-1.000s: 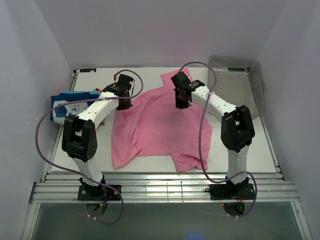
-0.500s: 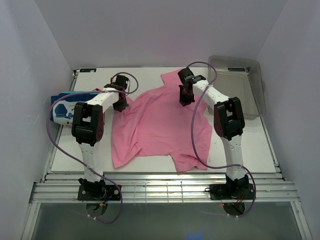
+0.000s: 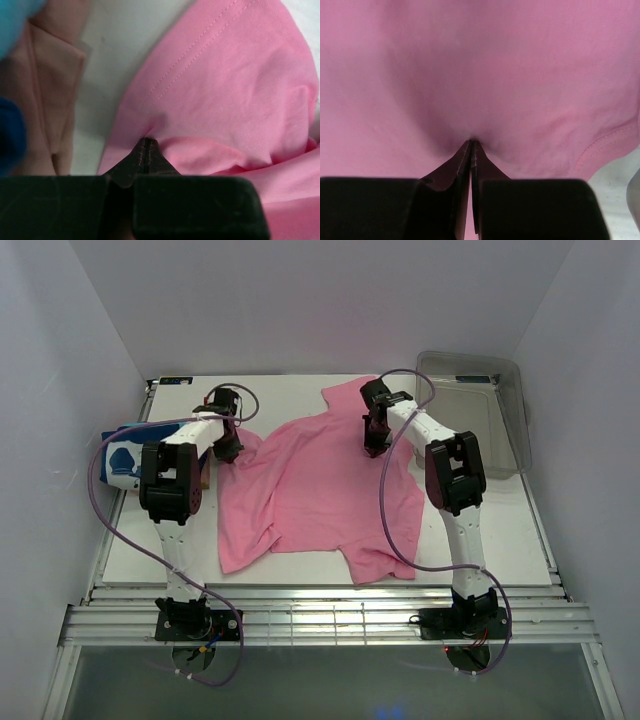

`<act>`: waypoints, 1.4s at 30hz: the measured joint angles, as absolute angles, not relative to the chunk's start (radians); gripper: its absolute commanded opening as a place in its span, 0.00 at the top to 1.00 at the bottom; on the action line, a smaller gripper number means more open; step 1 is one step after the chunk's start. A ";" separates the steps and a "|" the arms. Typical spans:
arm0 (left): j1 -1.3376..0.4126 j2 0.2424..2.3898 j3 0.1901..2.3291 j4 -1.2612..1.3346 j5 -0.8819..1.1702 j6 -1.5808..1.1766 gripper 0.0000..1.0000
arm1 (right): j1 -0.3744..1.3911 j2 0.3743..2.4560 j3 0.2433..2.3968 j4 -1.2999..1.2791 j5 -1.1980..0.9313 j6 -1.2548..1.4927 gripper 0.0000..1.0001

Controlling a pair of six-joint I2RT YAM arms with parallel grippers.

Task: Fold and stack the t-shirts
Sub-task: Flatten out the tshirt

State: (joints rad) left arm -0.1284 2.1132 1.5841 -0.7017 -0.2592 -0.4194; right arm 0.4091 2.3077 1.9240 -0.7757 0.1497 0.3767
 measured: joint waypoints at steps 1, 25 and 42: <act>-0.116 2.122 1.596 -0.703 -0.257 -0.419 1.00 | 0.405 2.314 1.937 -0.780 0.152 0.377 0.92; -0.009 2.405 2.048 -0.737 -0.161 -0.407 1.00 | 0.246 2.475 2.204 -0.830 0.068 0.356 0.92; -0.070 2.291 2.024 -0.725 -0.039 -0.404 1.00 | 0.243 2.292 2.098 -0.789 0.150 0.309 0.92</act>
State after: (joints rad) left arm -0.0700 2.2913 2.0243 -0.7246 -0.0395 -0.4042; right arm 0.2432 2.2917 2.0979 -0.7895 0.1501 0.3088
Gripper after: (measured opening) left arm 0.021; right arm 0.087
